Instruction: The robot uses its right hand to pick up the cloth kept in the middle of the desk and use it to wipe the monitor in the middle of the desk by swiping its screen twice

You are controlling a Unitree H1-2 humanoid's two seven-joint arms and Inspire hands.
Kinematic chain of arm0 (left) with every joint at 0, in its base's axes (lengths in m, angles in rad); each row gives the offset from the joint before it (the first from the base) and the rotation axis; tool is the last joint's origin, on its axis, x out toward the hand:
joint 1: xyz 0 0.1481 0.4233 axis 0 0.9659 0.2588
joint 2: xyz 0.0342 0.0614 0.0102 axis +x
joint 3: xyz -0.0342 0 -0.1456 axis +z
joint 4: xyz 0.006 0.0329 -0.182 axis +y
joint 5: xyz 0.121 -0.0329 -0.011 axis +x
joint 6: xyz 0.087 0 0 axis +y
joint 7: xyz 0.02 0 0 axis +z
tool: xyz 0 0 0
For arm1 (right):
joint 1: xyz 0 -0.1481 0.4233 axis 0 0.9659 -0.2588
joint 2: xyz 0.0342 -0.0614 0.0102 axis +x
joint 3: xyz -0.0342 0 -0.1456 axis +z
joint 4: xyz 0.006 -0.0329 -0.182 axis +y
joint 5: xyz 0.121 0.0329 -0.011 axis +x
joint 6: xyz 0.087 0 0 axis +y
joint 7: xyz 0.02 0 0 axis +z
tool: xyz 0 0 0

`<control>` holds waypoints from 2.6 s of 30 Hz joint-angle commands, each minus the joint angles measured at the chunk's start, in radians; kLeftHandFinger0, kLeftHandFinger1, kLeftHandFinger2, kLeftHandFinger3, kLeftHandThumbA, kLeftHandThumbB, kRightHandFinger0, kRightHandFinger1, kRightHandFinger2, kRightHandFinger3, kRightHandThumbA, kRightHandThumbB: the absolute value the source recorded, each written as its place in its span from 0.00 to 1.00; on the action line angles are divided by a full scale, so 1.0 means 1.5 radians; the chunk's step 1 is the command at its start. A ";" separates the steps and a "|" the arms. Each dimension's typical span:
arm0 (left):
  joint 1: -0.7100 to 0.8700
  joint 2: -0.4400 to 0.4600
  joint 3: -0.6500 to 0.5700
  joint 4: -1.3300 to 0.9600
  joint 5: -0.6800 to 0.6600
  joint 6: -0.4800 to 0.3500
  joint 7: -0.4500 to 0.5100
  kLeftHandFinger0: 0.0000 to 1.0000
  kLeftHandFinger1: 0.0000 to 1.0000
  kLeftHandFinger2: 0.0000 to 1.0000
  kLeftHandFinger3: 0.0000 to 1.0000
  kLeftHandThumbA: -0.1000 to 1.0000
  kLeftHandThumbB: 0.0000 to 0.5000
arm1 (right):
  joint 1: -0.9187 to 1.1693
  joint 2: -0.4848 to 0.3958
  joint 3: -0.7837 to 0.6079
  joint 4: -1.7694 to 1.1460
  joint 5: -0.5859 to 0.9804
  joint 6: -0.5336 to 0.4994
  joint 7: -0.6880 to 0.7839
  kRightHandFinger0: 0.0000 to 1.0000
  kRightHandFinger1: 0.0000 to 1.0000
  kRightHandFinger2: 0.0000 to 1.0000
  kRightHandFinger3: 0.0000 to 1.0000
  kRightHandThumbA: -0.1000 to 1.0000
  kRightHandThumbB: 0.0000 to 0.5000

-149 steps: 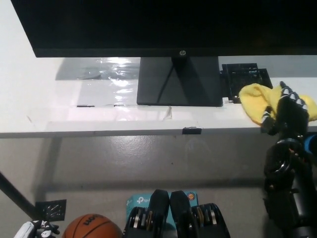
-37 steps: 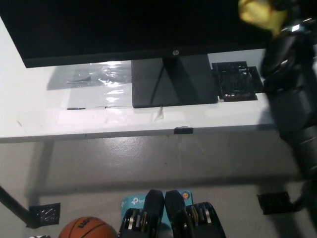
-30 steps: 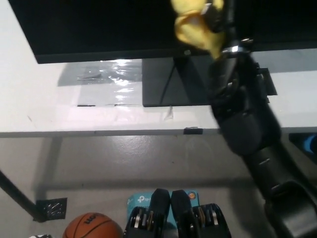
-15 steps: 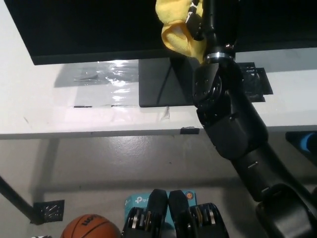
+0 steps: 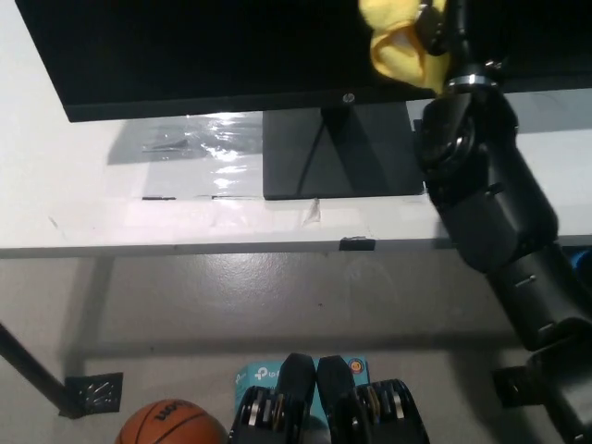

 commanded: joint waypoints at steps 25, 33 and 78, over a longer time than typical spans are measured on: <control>0.034 0.004 0.014 -0.025 0.002 0.001 0.000 0.57 0.57 0.70 0.79 0.78 0.72 | 0.015 -0.158 -0.124 -0.004 -0.019 0.022 0.052 0.00 0.03 0.12 0.33 0.00 0.40; 0.029 0.004 0.011 -0.030 0.004 0.006 -0.003 0.59 0.59 0.70 0.79 0.79 0.71 | 0.016 -0.151 -0.120 -0.009 -0.017 0.022 0.054 0.00 0.00 0.06 0.21 0.00 0.39; 0.017 0.006 -0.003 -0.022 0.010 0.019 -0.015 0.61 0.60 0.72 0.80 0.83 0.81 | -0.064 0.159 -0.039 -0.057 -0.131 0.022 0.110 0.00 0.05 0.50 0.33 0.00 0.10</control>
